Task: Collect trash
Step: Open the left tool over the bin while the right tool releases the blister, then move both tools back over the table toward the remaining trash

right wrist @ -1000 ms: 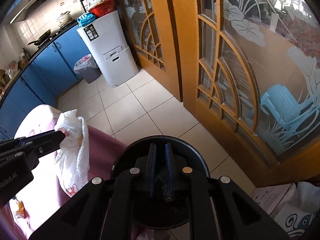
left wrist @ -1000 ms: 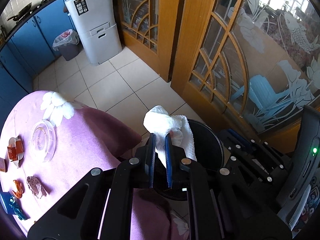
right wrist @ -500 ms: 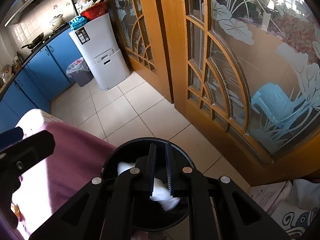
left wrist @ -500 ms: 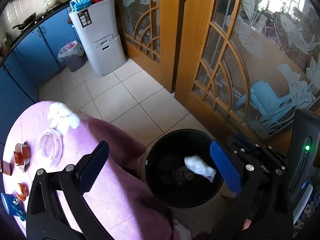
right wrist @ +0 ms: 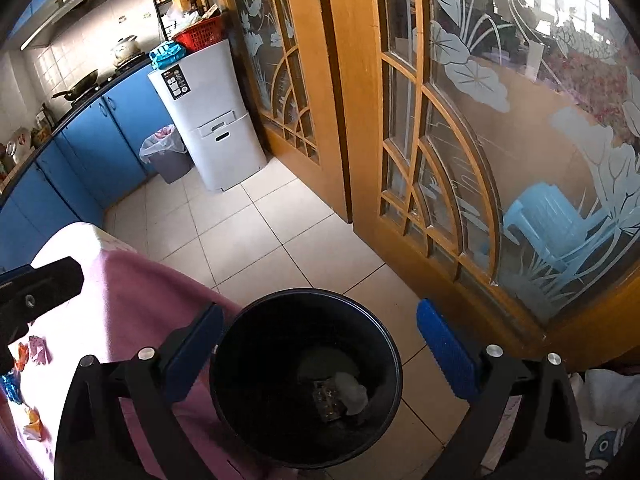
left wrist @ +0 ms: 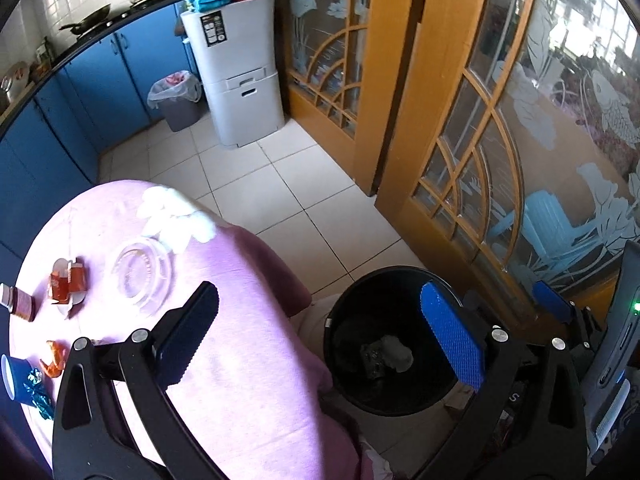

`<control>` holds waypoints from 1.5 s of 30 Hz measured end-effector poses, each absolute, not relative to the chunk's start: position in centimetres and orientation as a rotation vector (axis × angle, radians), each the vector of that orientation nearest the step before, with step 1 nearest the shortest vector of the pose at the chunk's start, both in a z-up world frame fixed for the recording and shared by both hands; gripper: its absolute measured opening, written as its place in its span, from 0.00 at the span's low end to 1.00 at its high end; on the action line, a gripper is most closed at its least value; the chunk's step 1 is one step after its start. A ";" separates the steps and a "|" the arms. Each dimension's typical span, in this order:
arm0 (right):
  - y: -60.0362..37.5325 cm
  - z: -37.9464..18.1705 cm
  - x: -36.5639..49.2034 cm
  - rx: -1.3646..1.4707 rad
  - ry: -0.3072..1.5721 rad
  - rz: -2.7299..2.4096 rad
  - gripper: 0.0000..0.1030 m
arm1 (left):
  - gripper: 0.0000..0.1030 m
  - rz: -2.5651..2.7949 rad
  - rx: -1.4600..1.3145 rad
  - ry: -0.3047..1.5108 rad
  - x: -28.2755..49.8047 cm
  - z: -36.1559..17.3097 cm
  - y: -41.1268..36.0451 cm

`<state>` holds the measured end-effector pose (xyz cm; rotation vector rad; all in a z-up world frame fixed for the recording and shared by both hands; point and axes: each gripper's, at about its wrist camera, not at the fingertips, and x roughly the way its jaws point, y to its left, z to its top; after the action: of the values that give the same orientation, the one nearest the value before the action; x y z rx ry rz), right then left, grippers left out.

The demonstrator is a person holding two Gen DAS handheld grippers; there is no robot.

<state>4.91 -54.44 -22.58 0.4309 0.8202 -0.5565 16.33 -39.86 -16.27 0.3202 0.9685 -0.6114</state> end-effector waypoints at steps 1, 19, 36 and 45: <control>-54.3 -22.5 5.0 0.430 0.819 -0.555 0.92 | 0.97 -0.608 0.317 0.965 16.3 -16.1 -39.5; -48.3 -20.0 6.6 0.375 0.812 -0.445 0.93 | 0.97 -0.478 0.207 0.969 17.8 -15.2 -30.5; -37.5 -17.2 10.5 0.225 0.817 -0.270 0.93 | 0.97 -0.293 0.099 0.969 19.2 -15.0 -17.7; -30.5 -18.5 12.8 0.135 0.879 -0.151 0.93 | 0.97 -0.212 0.065 1.004 19.1 -17.4 -9.8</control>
<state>12.84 -30.45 -18.53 0.1353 0.8794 -0.1507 19.12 -9.85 -17.36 0.0648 1.0044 -0.2119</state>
